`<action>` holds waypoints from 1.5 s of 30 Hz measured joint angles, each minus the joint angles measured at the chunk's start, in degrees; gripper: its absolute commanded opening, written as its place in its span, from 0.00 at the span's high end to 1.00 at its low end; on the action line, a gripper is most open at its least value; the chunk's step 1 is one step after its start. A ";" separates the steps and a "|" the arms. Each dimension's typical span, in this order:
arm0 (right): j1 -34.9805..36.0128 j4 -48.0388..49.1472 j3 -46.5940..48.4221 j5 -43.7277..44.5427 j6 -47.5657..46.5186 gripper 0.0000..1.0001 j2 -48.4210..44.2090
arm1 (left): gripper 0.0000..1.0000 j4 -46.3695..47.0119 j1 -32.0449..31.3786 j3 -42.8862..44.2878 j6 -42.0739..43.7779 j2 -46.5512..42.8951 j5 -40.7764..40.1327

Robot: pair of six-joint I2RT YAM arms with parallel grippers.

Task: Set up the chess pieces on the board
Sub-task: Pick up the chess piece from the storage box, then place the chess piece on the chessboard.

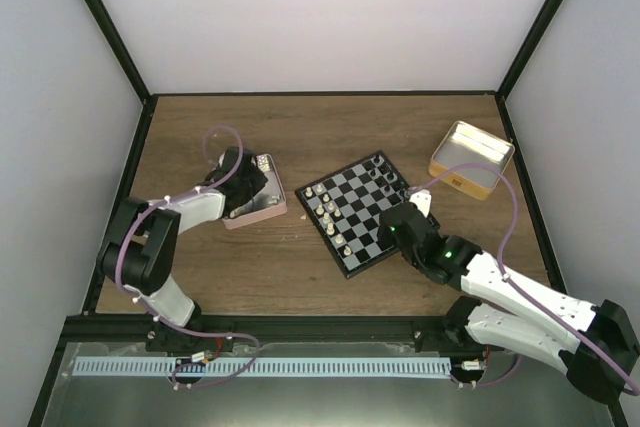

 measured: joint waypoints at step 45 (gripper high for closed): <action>-6.08 -6.27 -4.15 4.31 11.47 0.52 -14.40 | 0.94 -16.57 -41.05 26.95 40.33 13.49 -16.33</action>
